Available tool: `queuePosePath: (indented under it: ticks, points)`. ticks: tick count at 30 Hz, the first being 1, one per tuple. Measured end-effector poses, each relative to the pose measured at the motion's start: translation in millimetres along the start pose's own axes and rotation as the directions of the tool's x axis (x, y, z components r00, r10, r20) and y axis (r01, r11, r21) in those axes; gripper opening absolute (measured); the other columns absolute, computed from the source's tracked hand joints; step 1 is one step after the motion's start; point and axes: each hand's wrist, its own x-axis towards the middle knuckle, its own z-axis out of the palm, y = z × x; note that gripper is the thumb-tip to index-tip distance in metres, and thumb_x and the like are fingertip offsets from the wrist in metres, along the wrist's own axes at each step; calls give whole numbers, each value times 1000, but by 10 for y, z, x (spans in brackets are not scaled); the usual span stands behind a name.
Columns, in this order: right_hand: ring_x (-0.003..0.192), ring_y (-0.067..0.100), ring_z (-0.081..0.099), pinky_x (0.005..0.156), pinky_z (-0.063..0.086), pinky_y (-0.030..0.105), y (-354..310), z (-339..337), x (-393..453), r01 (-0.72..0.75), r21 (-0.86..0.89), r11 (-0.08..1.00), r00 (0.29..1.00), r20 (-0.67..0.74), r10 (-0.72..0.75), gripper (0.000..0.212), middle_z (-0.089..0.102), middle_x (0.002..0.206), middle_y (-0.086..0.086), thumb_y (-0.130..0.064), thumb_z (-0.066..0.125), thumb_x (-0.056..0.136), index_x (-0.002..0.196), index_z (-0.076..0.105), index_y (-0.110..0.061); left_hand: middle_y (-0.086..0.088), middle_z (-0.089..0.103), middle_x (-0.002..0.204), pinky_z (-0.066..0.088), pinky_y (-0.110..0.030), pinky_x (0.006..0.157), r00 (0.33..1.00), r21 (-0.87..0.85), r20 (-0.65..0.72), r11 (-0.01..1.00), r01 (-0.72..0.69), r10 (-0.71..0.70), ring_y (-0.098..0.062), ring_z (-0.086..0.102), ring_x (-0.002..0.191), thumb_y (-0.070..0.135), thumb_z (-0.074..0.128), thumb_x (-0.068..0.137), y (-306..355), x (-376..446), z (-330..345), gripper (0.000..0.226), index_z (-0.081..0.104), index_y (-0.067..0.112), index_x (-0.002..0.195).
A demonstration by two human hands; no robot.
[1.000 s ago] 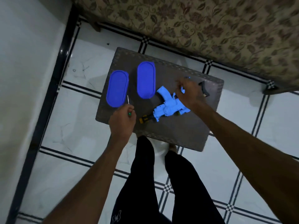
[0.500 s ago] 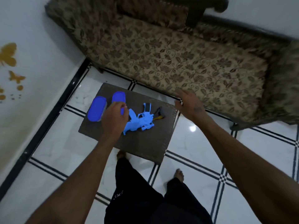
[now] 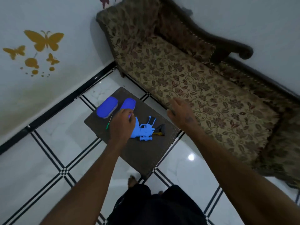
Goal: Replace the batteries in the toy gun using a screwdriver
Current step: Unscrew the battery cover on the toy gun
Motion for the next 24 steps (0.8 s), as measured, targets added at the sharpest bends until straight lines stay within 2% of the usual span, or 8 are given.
queuePosePath:
  ticks: [3, 8, 10, 12, 14, 19, 21, 24]
  points:
    - [116, 33, 53, 92, 49, 46, -57, 34, 281, 43, -38, 998, 999, 12, -42, 50, 55, 129, 14, -31, 51, 91, 136, 47, -11, -8, 65, 105, 49, -38, 78, 997, -8, -40, 998, 61, -61, -26, 61, 95, 24, 54, 93, -115, 109, -17, 24, 65, 12, 111]
    - [124, 33, 48, 101, 42, 48, -29, 194, 786, 172, -39, 984, 975, 153, -164, 65, 53, 133, 16, -44, 27, 88, 139, 46, -10, -7, 63, 108, 49, -40, 78, 965, 20, -118, 971, 240, -236, -27, 61, 97, 25, 53, 92, -242, 136, 157, 25, 64, 15, 112]
    - [134, 33, 42, 109, 37, 49, 65, 300, 1022, 223, -12, 975, 954, 207, -216, 61, 47, 144, 15, -43, 32, 93, 144, 42, -12, -7, 63, 110, 49, -40, 80, 938, 44, -153, 946, 322, -312, -28, 61, 101, 24, 55, 91, -223, 161, 303, 25, 64, 14, 112]
    - [140, 35, 37, 114, 31, 48, 214, 421, 1300, 303, 15, 953, 922, 248, -297, 54, 42, 149, 18, -34, 46, 97, 146, 41, -12, -9, 62, 108, 50, -40, 79, 902, 63, -192, 912, 406, -388, -30, 61, 99, 23, 55, 90, -163, 222, 507, 25, 64, 13, 111]
    - [136, 39, 42, 112, 34, 50, 346, 520, 1573, 395, 56, 917, 883, 254, -396, 52, 47, 145, 23, -29, 53, 95, 142, 47, -9, -10, 63, 104, 51, -40, 76, 854, 69, -258, 873, 483, -452, -32, 61, 96, 23, 55, 88, -36, 251, 725, 24, 64, 12, 108]
    - [128, 41, 50, 105, 42, 51, 586, 355, 2160, 487, 129, 864, 817, 283, -503, 50, 54, 137, 23, -31, 51, 91, 135, 55, -7, -13, 62, 108, 45, -41, 85, 738, 89, -266, 747, 659, -620, -34, 57, 101, 30, 50, 89, 508, 483, 953, 30, 62, 11, 109]
    - [127, 40, 50, 105, 43, 51, 548, 281, 2383, 544, 145, 827, 768, 312, -560, 53, 55, 135, 22, -35, 46, 91, 134, 56, -7, -13, 62, 107, 42, -41, 86, 693, 102, -325, 704, 702, -644, -35, 55, 101, 36, 45, 89, 629, 534, 883, 37, 61, 10, 109]
    - [127, 39, 50, 103, 43, 52, 412, 237, 2640, 636, 155, 756, 688, 330, -647, 55, 55, 135, 22, -38, 42, 91, 136, 54, -8, -15, 62, 107, 44, -44, 83, 587, 87, -409, 610, 788, -699, -35, 54, 101, 42, 44, 89, 662, 557, 772, 43, 59, 7, 110]
